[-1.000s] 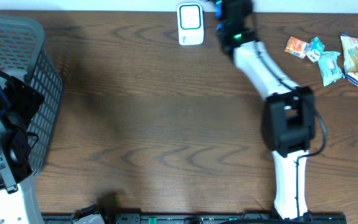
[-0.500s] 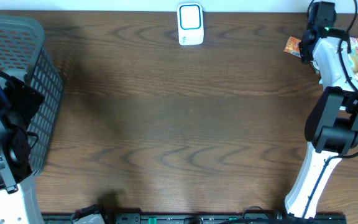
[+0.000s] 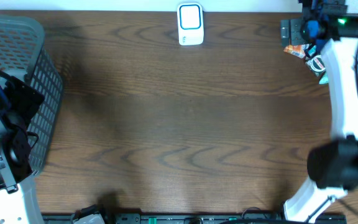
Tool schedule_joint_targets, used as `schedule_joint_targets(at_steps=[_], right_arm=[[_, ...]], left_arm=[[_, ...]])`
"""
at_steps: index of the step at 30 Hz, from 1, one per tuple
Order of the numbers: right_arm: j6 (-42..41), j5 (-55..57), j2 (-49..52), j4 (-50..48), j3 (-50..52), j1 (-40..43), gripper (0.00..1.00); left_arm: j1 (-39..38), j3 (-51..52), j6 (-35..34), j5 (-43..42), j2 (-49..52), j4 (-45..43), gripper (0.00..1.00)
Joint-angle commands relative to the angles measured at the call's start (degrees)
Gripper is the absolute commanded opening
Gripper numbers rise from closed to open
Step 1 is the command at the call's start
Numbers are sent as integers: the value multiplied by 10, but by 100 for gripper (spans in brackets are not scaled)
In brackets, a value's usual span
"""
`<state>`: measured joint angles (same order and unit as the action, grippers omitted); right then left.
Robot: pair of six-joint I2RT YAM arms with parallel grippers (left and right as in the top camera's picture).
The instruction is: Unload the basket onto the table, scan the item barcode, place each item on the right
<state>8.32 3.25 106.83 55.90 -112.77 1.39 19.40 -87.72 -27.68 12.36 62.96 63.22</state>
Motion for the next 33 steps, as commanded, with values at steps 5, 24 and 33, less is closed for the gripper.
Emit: schedule_joint_targets(at_steps=[5,24,33], right_arm=[[-10,-156,-112,127,-1,-54,99],[-188,-158,-463,-108,485,-119,99],[-190,-158,-438,-4,511,-119,99]], left_arm=[[2,-1,-5,3,0,2,95],[2,-1,-5,3,0,2,95],[2,-1,-5,3,0,2,95]])
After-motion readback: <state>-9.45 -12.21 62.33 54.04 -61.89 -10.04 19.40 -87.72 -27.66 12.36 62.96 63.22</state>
